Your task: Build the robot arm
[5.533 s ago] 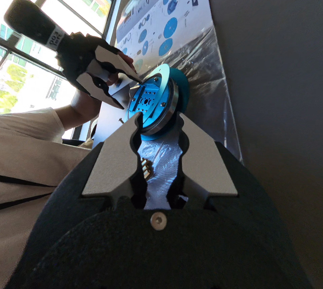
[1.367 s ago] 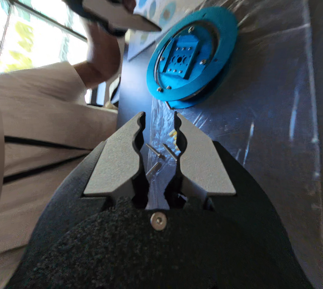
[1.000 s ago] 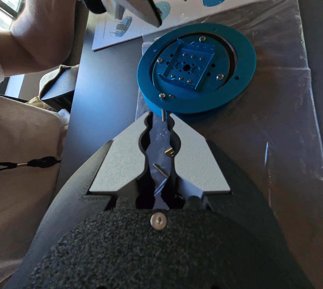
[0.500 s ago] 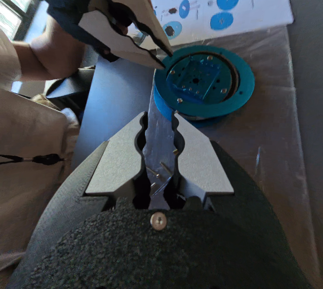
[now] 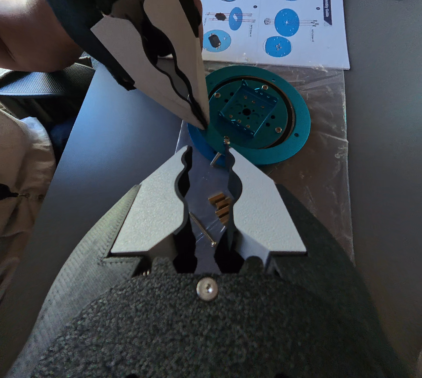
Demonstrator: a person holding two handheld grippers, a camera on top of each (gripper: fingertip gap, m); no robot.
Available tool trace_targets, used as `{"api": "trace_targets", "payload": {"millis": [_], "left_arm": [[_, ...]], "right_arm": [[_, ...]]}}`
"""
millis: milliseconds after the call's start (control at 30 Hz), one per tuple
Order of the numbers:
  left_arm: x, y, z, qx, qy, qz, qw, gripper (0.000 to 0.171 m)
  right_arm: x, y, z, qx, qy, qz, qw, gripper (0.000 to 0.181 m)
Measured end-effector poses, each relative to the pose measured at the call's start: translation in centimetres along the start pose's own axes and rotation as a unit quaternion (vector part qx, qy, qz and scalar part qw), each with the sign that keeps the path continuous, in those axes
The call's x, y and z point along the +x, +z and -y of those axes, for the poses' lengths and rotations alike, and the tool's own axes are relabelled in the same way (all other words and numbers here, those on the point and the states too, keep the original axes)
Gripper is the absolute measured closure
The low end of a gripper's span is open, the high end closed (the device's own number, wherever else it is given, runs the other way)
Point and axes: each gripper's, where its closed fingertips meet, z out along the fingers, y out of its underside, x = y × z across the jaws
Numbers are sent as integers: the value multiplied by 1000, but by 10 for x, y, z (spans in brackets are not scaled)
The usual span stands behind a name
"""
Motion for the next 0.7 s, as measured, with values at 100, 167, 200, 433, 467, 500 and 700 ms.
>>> {"api": "trace_targets", "payload": {"millis": [100, 167, 200, 433, 467, 500, 700], "left_arm": [[4, 1, -1, -5, 1, -8, 1000, 171], [4, 1, -3, -11, 4, -9, 1000, 171], [4, 2, -3, -11, 4, -8, 1000, 171], [5, 3, -1, -10, 8, -5, 1000, 171], [5, 2, -1, -10, 7, -6, 1000, 171], [4, 2, -1, -9, 5, -5, 1000, 171], [-12, -9, 1, -1, -13, 19, 1000, 171]], "right_arm": [[5, -1, 1, 5, 18, -7, 1000, 161], [9, -1, 5, 18, 38, -3, 999, 161], [11, 0, 6, 20, 48, 0, 999, 160], [9, 9, 7, 15, 30, -10, 999, 162], [10, 10, 7, 11, 24, -18, 999, 164], [10, 11, 7, 8, 20, -24, 999, 167], [14, 13, 7, 0, 3, -53, 999, 176]]}}
